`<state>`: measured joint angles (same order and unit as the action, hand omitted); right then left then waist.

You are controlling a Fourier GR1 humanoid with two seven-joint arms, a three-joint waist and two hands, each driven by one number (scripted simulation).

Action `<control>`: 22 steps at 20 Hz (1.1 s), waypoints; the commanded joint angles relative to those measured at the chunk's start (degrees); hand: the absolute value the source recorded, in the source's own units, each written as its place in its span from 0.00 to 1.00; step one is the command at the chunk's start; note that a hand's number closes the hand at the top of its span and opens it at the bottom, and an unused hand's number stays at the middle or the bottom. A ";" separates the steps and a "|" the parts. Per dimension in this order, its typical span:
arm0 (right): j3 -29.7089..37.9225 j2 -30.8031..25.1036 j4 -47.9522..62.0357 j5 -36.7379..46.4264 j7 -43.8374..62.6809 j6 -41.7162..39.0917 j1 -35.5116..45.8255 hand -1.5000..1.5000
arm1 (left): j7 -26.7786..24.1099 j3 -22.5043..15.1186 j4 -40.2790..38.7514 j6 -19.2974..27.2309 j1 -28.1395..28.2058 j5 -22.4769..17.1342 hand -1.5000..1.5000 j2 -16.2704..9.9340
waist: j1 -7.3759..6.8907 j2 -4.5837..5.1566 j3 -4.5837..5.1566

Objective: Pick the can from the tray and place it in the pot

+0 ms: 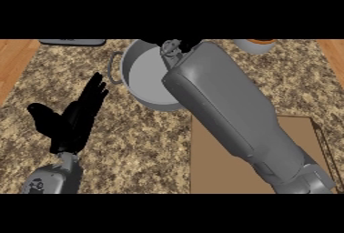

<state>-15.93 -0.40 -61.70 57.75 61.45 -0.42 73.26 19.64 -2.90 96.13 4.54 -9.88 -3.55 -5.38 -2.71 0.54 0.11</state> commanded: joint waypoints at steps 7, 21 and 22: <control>0.84 0.39 22.93 -10.69 -5.65 10.98 5.32 1.00 | 1.42 -0.30 1.14 -1.38 -0.22 -0.68 0.50 -0.28 | -1.46 0.31 -0.01; 6.40 0.40 25.95 -24.82 -18.16 43.05 -1.36 0.00 | -0.87 0.09 -1.50 -1.20 -1.69 -0.43 0.50 0.68 | -1.77 0.89 -0.07; 5.50 0.40 24.59 -23.91 -18.27 46.14 -1.24 0.00 | 1.58 0.78 -0.37 -1.24 -1.64 -0.79 0.50 -0.34 | -1.46 0.45 -0.10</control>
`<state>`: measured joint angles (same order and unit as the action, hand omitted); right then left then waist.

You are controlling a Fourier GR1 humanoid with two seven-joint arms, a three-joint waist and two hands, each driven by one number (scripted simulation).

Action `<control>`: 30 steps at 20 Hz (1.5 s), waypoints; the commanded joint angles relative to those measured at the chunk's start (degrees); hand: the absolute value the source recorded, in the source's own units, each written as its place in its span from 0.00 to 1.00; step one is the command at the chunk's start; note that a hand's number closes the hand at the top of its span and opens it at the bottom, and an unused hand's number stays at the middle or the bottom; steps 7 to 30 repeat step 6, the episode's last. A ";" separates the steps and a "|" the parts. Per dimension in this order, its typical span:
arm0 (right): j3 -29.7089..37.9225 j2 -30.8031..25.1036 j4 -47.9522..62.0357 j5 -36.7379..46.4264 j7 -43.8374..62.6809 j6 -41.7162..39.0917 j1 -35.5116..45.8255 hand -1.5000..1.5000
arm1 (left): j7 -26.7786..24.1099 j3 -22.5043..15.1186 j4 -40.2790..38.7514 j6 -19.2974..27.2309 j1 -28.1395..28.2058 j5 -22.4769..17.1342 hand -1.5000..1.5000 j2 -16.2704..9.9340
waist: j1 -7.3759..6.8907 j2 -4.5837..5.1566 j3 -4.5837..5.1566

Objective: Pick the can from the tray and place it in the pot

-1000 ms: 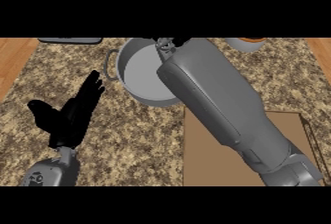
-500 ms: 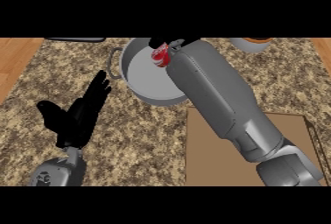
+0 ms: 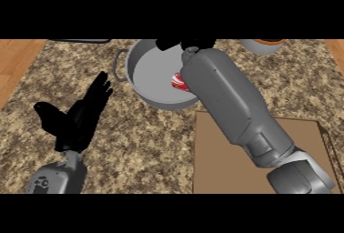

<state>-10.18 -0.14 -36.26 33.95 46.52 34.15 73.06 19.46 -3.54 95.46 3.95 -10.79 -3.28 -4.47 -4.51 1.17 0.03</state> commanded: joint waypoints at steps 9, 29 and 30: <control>4.42 -0.01 1.55 2.05 -5.90 21.55 0.66 0.00 | 0.63 0.59 2.75 0.49 3.06 -0.44 0.50 0.05 | 2.38 -0.70 -0.03; 4.42 -0.01 1.55 2.05 -5.90 21.55 0.66 0.00 | 0.63 0.59 2.75 0.49 3.06 -0.44 0.50 0.05 | 2.38 -0.70 -0.03; 4.42 -0.01 1.55 2.05 -5.90 21.55 0.66 0.00 | 0.63 0.59 2.75 0.49 3.06 -0.44 0.50 0.05 | 2.38 -0.70 -0.03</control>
